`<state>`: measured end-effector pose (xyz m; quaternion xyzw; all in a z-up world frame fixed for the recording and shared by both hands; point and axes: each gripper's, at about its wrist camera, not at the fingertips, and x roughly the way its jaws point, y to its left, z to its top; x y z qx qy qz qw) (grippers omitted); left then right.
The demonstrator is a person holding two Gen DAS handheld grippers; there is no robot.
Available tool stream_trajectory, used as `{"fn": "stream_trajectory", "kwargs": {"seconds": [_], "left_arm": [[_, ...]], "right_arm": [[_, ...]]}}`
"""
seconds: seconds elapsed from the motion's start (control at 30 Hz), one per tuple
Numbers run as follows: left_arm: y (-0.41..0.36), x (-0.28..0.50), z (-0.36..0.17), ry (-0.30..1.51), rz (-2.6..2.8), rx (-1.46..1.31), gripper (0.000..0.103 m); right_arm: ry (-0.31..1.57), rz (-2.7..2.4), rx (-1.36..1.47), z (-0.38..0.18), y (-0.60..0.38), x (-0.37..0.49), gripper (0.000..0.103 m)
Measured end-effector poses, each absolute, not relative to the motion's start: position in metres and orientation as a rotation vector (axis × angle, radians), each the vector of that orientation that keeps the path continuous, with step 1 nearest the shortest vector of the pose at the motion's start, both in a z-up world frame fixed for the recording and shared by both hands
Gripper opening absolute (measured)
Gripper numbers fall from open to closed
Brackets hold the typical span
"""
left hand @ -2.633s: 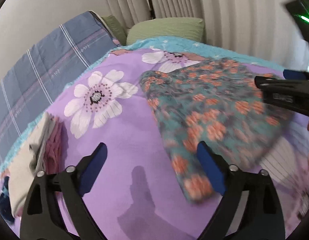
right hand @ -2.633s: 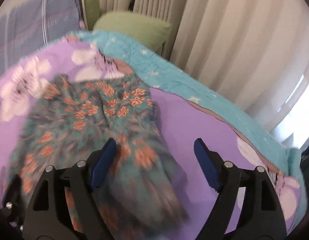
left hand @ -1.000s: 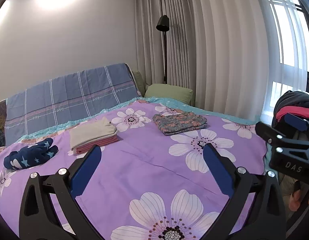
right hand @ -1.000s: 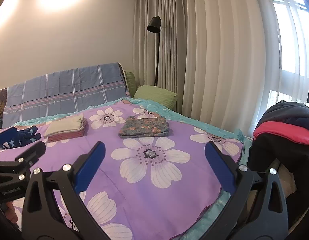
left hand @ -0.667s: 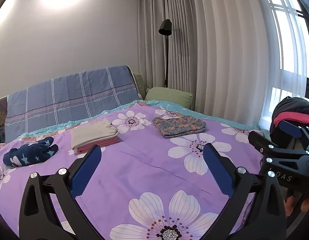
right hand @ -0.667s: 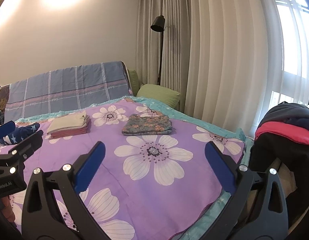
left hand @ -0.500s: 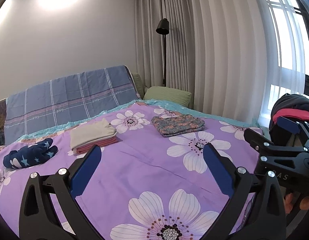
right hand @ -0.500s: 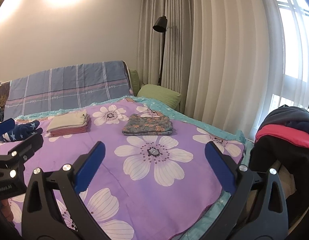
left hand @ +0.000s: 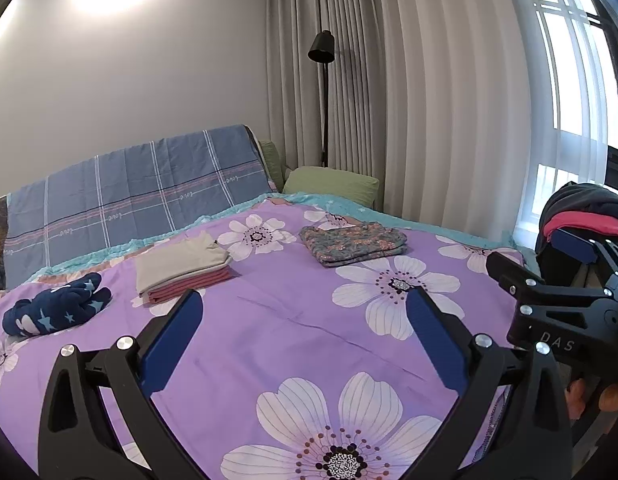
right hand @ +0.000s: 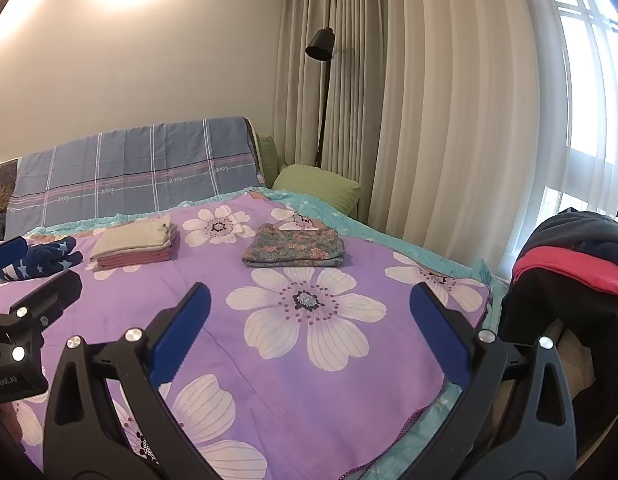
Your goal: Fold small clothes
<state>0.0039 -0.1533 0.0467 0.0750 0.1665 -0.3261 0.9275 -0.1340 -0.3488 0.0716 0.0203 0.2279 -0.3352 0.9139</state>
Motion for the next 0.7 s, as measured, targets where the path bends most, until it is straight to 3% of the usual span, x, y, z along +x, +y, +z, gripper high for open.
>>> {"fn": "stream_trajectory", "kwargs": {"seconds": [0.7], "left_arm": [[-0.1604, 0.0035, 0.0429, 0.357, -0.683, 0.180, 0.102]], "right_arm": [[0.480, -0.690, 0.041, 0.0670, -0.3515, -0.1334, 0.101]]}}
